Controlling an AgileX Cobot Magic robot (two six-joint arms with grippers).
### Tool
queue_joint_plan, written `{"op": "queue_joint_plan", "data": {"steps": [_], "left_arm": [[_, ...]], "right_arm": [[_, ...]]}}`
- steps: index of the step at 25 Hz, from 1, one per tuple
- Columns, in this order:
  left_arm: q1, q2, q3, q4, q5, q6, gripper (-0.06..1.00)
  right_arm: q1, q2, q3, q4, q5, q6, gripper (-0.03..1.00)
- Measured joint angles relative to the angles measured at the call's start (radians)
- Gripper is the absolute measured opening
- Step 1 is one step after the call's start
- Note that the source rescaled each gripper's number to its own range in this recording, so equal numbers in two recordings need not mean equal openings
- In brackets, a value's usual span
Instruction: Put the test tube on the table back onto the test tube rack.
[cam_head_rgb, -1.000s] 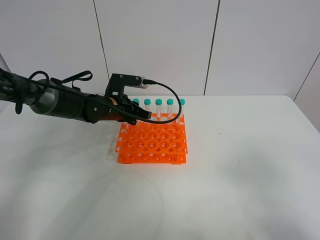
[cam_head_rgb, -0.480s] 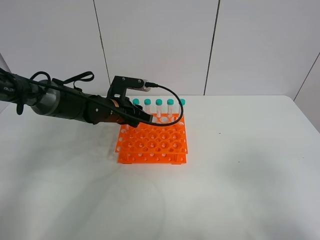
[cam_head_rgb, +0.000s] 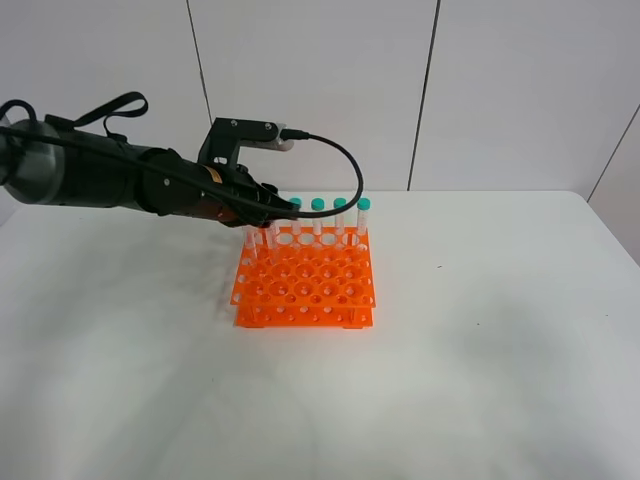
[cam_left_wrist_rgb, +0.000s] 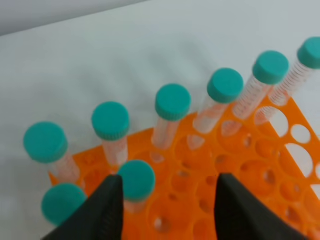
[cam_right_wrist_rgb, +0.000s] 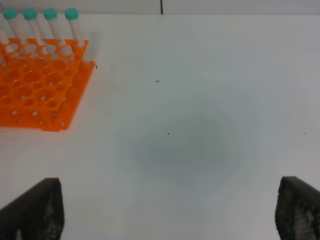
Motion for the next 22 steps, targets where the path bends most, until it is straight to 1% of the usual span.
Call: {"op": "queue_joint_plan", "data": {"steps": [2,8,10,12,13,15,19,22], "left_arm": [[0.000,-0.030,0.000,0.000,0.041,0.000,0.29],[0.005,-0.118,0.001,0.001,0.102,-0.001,0.29],[0.018,-0.153,0.001,0.001,0.117,-0.001,0.32],[0.045,-0.186,0.001,0.004,0.138,0.002,0.40],[0.065,-0.200,0.001,0.011,0.147,0.002,0.44],[0.119,-0.219,0.001,0.026,0.169,0.004,0.48],[0.253,-0.226,0.001,0.056,0.221,0.006,0.51],[0.337,-0.226,0.001,0.064,0.239,0.002,0.54]], "right_arm": [[0.000,0.000,0.000,0.000,0.000,0.000,0.92],[0.000,0.000,0.000,0.000,0.000,0.000,0.92],[0.000,0.000,0.000,0.000,0.000,0.000,0.92],[0.000,0.000,0.000,0.000,0.000,0.000,0.92],[0.000,0.000,0.000,0.000,0.000,0.000,0.92],[0.000,0.000,0.000,0.000,0.000,0.000,0.92],[0.000,0.000,0.000,0.000,0.000,0.000,0.92],[0.000,0.000,0.000,0.000,0.000,0.000,0.92]]}}
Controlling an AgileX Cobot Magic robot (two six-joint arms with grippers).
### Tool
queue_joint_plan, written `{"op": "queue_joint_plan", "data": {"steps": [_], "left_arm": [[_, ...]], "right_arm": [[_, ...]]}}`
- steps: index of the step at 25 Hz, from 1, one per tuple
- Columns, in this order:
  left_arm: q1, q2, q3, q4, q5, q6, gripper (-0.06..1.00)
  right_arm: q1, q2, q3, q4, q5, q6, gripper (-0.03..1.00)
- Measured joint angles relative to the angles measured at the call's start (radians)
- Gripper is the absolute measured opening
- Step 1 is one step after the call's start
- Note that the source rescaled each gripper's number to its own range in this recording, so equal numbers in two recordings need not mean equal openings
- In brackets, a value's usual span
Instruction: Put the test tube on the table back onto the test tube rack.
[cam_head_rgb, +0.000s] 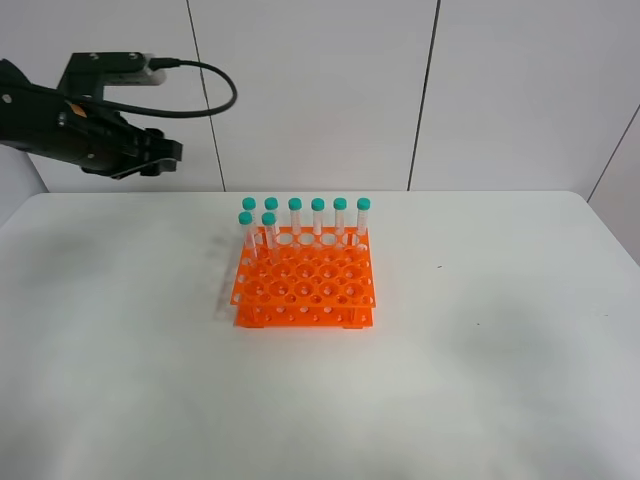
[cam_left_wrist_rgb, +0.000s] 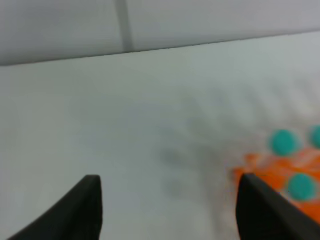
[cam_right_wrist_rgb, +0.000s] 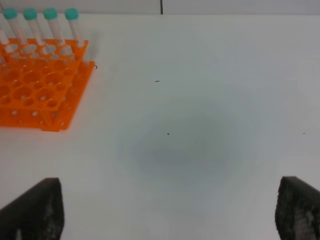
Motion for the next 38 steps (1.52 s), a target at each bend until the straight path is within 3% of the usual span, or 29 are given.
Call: {"op": "queue_joint_plan", "data": {"steps": [4,8,14,21,27,38], "left_arm": [[0.036,0.000,0.000,0.001,0.054,-0.001,0.86],[0.032,-0.002,0.000,0.001,0.128,-0.015,0.98],[0.032,-0.068,0.002,-0.003,0.243,-0.020,0.99],[0.032,-0.319,0.004,-0.005,0.382,-0.020,0.99],[0.032,-0.655,0.071,-0.005,0.502,-0.020,0.99],[0.032,-1.384,0.337,0.012,0.822,-0.003,0.99]], "right_arm": [[0.000,0.000,0.000,0.000,0.000,0.000,0.92],[0.000,0.000,0.000,0.000,0.000,0.000,0.92],[0.000,0.000,0.000,0.000,0.000,0.000,0.92],[0.000,0.000,0.000,0.000,0.000,0.000,0.92],[0.000,0.000,0.000,0.000,0.000,0.000,0.92],[0.000,0.000,0.000,0.000,0.000,0.000,0.92]]}}
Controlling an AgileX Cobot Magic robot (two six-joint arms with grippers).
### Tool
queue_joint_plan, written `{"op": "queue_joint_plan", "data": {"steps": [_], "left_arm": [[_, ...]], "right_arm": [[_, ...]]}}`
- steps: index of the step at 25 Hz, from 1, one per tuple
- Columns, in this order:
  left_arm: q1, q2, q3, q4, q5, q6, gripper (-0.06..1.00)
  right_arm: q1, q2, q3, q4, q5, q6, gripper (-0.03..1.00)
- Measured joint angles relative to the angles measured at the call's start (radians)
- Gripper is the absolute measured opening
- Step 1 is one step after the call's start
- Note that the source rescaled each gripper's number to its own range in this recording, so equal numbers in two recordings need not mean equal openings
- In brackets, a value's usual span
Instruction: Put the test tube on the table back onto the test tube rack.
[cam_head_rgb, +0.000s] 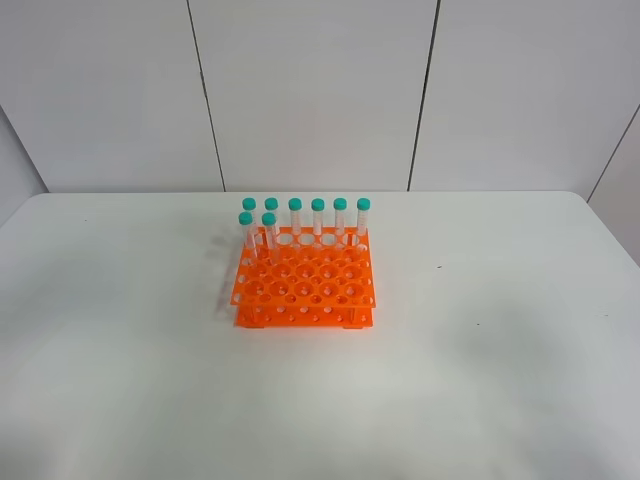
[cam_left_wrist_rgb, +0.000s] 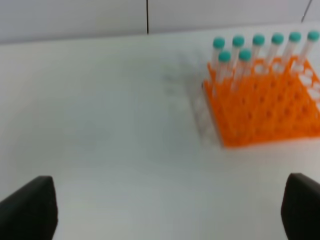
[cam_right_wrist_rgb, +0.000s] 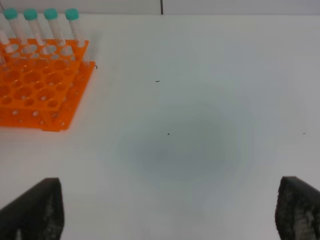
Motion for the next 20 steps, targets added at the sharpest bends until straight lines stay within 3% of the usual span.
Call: {"op": "queue_joint_plan", "data": {"steps": [6,10,20], "left_arm": [[0.000,-0.231,0.162,0.003,0.040,-0.029,0.99],[0.000,-0.239,0.214,0.004,0.095,-0.046,0.99],[0.000,-0.239,0.233,0.004,0.093,-0.046,0.99]], "right_arm": [[0.000,0.000,0.000,0.000,0.000,0.000,0.92],[0.000,0.000,0.000,0.000,0.000,0.000,0.92],[0.000,0.000,0.000,0.000,0.000,0.000,0.92]]}}
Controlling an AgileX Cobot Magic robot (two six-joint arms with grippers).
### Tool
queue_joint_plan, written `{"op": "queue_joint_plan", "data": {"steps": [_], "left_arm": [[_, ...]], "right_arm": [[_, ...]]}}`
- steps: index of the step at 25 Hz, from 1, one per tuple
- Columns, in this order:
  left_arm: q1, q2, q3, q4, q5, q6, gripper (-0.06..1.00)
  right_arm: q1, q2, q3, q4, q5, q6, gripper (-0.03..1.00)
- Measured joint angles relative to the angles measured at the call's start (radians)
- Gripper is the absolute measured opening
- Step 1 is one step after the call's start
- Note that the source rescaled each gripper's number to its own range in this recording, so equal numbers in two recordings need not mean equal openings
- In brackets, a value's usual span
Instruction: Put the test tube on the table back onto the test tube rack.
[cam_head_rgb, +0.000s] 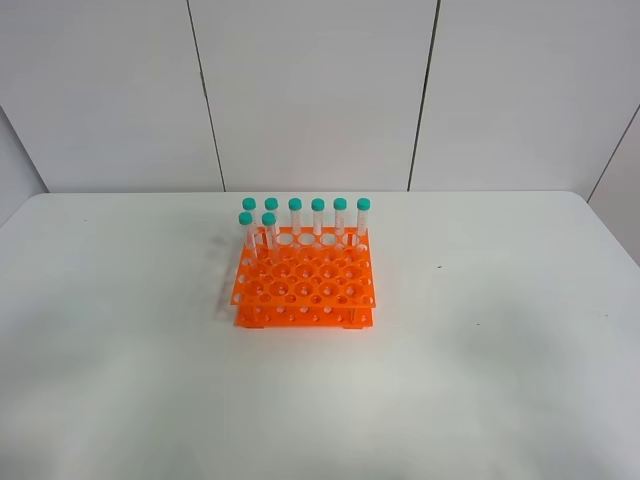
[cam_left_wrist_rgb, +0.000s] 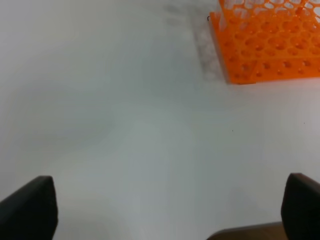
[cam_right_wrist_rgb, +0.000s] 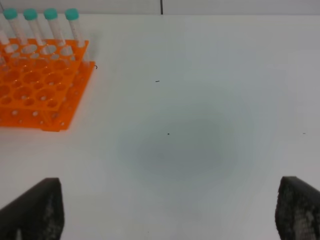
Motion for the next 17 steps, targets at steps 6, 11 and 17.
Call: {"op": "queue_joint_plan", "data": {"steps": [6,11,17], "left_arm": [[0.000,0.000,0.000,0.000,0.000,0.000,0.99],[0.000,0.000,0.000,0.000,0.000,0.000,0.99],[0.000,0.000,0.000,0.000,0.000,0.000,0.99]], "right_arm": [[0.000,0.000,0.000,0.000,0.000,0.000,0.92],[0.000,0.000,0.000,0.000,0.000,0.000,0.92],[0.000,0.000,0.000,0.000,0.000,0.000,0.92]]}}
